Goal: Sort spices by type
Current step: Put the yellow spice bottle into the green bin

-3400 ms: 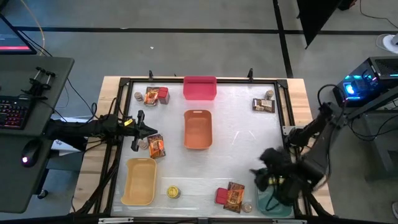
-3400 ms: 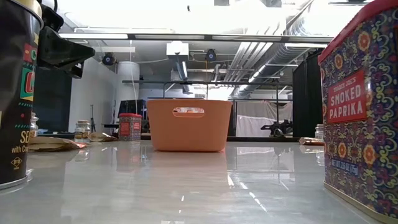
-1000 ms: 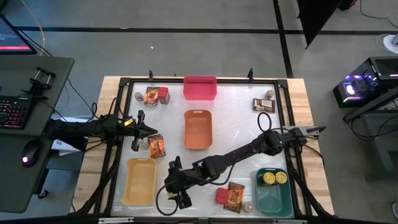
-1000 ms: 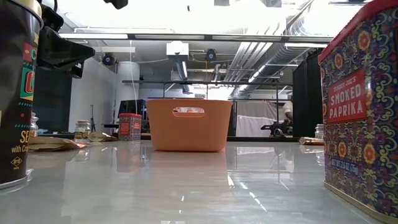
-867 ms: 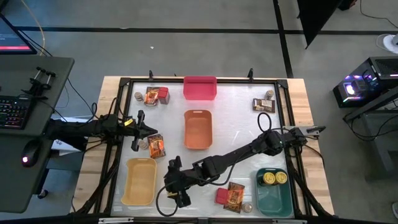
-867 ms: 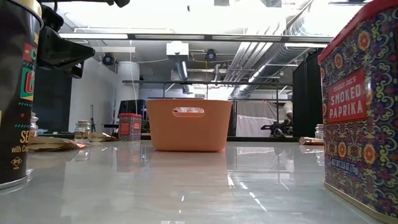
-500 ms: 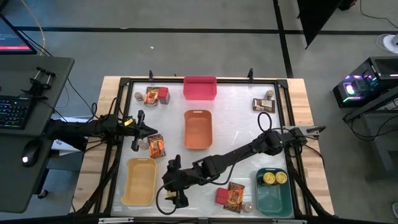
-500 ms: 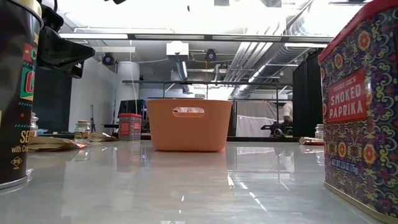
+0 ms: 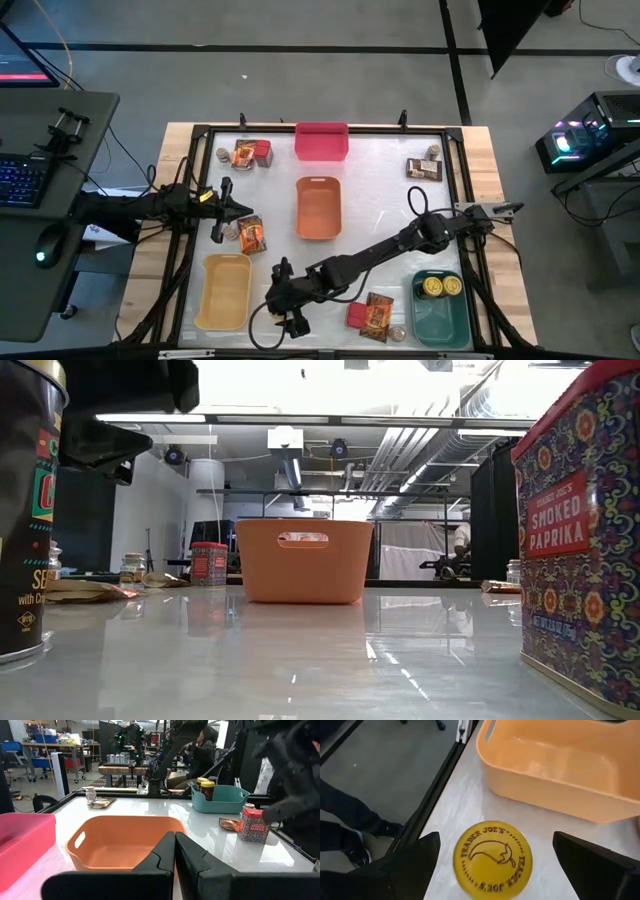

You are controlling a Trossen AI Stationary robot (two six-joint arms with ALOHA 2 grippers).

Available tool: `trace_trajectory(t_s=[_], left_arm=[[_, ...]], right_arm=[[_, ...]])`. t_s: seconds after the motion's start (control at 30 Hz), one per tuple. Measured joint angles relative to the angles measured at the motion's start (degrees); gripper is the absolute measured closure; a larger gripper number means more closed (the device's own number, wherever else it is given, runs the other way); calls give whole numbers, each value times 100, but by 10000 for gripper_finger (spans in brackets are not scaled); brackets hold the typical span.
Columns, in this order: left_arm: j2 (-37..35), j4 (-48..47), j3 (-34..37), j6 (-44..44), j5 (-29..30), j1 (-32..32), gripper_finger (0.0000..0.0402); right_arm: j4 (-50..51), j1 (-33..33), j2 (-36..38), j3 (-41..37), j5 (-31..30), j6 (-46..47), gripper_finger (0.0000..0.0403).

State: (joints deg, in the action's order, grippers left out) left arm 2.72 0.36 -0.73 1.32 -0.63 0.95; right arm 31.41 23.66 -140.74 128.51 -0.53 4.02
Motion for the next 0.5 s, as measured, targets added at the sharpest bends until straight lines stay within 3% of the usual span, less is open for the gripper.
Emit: trace_trajectory(t_s=[0.5], left_arm=[[1,-9,0,0,-1,1,401]], right_arm=[[124,11,-34,2,-4,-138,28]])
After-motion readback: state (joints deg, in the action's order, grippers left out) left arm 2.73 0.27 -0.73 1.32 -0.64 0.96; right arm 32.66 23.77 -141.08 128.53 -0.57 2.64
